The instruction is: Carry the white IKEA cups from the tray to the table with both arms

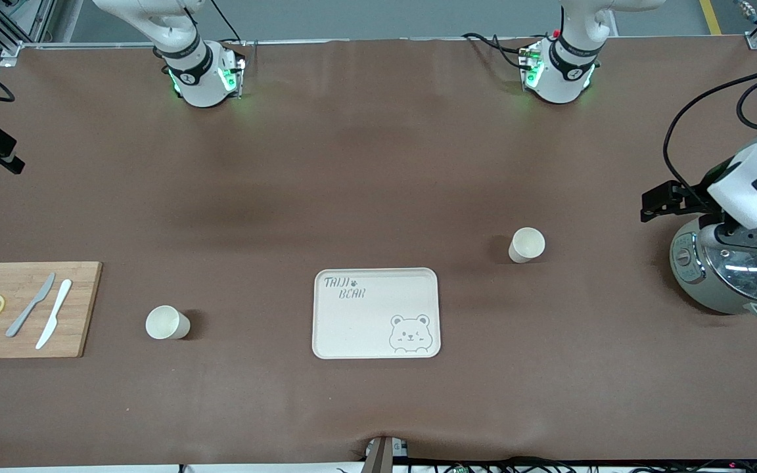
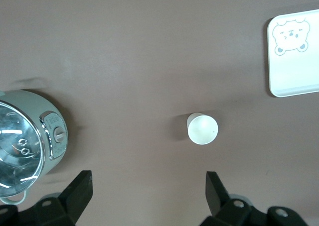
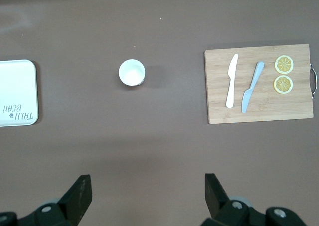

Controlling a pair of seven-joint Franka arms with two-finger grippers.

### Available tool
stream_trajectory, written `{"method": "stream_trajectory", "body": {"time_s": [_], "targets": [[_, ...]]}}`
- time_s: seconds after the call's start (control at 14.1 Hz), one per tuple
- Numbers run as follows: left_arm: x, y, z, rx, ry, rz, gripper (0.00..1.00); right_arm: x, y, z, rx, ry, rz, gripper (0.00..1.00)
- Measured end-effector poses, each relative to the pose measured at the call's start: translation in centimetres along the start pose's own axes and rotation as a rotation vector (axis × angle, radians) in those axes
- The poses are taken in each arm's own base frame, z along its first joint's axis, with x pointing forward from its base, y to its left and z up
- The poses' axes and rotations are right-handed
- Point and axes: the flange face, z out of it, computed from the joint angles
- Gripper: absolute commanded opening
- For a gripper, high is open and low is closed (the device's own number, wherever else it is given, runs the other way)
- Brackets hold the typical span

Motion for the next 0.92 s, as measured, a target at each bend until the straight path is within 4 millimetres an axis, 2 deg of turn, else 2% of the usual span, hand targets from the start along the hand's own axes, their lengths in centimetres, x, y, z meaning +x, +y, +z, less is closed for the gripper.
{"method": "stream_trajectory", "body": {"time_s": [0.36, 0.71, 0.92], "targets": [[0.0, -0.2, 0.0, 0.026, 0.000, 0.005, 1.00, 0.0, -0.1, 0.0, 0.000, 0.000, -0.001, 1.00], [0.3, 1.4, -0.4, 0.042, 0.029, 0.041, 1.00, 0.0, -0.1, 0.0, 0.000, -0.001, -0.002, 1.00], [-0.2, 2.4, -2.0, 0.041, 0.059, 0.058, 1.00, 0.0, -0.1, 0.1, 0.000, -0.001, -0.002, 1.00]]}}
